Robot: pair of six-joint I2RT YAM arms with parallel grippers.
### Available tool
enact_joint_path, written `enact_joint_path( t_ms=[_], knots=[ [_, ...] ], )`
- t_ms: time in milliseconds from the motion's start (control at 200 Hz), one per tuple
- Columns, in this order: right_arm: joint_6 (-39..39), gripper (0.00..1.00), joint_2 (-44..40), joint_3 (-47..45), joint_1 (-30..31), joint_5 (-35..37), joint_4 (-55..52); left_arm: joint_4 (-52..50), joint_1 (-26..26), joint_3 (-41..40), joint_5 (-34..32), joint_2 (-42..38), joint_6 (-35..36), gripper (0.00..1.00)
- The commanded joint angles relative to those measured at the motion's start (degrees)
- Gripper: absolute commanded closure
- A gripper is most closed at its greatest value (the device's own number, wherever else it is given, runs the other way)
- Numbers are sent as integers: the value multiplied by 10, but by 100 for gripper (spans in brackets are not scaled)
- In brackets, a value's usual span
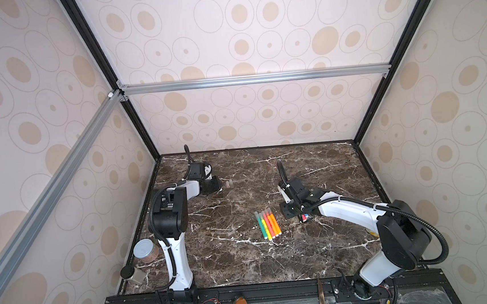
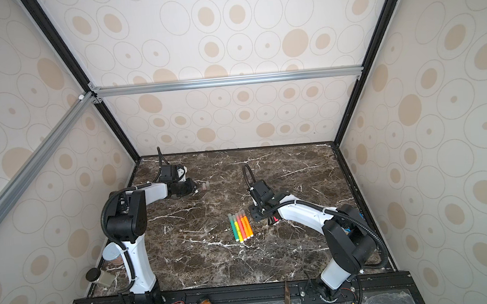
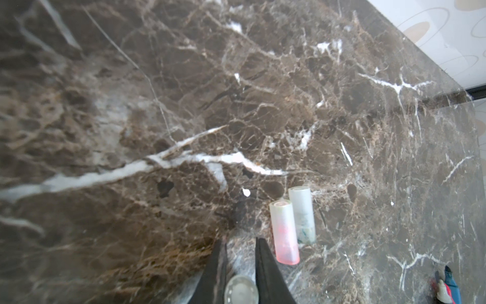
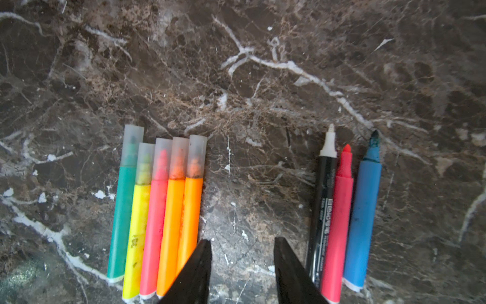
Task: Remove pen caps from pens
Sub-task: Place the pen cap at the top-center of the table, then move the pens to the center of the table.
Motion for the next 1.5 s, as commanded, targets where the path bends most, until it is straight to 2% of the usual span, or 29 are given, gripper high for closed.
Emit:
enact_joint_path(
  t_ms=[0, 160, 430, 610, 755, 975, 1286, 1356, 1496],
  knots=[
    [4, 58, 12, -7, 3, -5, -2, -5, -3, 24, 3, 8, -4, 76],
    [3, 58, 22, -5, 6, -12, 0, -4, -6, 26, 3, 12, -6, 72],
    [5, 57, 43, -4, 16, -23, 10, 4, -11, 17, 3, -1, -13, 72],
    [5, 57, 51, -7, 22, -28, 14, 43, -10, -11, 3, -66, -30, 68],
    [8, 57, 59, -4, 26, -32, 15, 54, -10, -17, 29, -122, -40, 64],
    [10, 57, 77, 10, 38, -29, 10, 62, -11, -36, 31, -209, -46, 46],
    [17, 57, 100, 22, 54, -22, 6, 114, -11, -118, 25, -305, -73, 5],
    [22, 57, 95, 22, 55, -9, 3, 116, -10, -131, 14, -316, -74, 0],
    [29, 57, 79, 27, 55, 19, -13, 128, -10, -148, 10, -332, -85, 0]
  ],
)
